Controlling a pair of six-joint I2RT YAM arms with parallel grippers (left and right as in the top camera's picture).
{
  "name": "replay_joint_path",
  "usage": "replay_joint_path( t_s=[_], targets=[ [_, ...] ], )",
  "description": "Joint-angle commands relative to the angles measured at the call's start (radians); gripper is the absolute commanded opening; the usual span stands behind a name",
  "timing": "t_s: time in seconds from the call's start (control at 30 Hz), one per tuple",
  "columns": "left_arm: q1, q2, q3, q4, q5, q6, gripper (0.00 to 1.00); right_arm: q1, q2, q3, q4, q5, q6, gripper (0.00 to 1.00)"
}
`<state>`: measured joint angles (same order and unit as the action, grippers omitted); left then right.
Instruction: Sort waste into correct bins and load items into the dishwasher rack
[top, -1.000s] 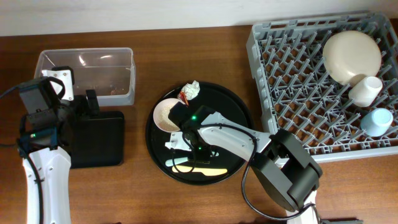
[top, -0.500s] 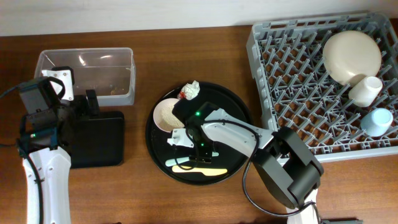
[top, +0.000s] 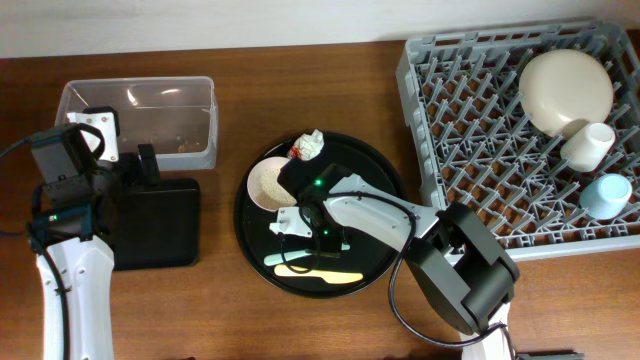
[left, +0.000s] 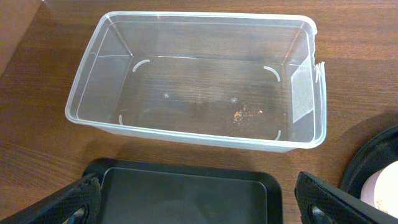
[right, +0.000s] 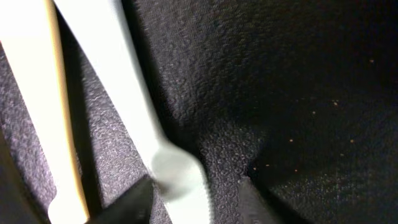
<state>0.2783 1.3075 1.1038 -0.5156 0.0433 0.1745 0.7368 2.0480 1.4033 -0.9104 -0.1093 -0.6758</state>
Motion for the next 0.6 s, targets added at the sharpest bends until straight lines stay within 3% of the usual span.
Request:
replay_joint_path(
  t_s=[0.0,0.57],
  targets=[
    [0.005,0.000,0.021,0.002,-0.006,-0.013,0.99,-0.013,0.021,-0.014,0.002,-0.018,0.003,0.33],
    [0.005,0.000,0.021,0.002,-0.006,-0.013,0.99,-0.013,0.017,0.049,-0.051,0.031,0.003,0.15]
  ],
)
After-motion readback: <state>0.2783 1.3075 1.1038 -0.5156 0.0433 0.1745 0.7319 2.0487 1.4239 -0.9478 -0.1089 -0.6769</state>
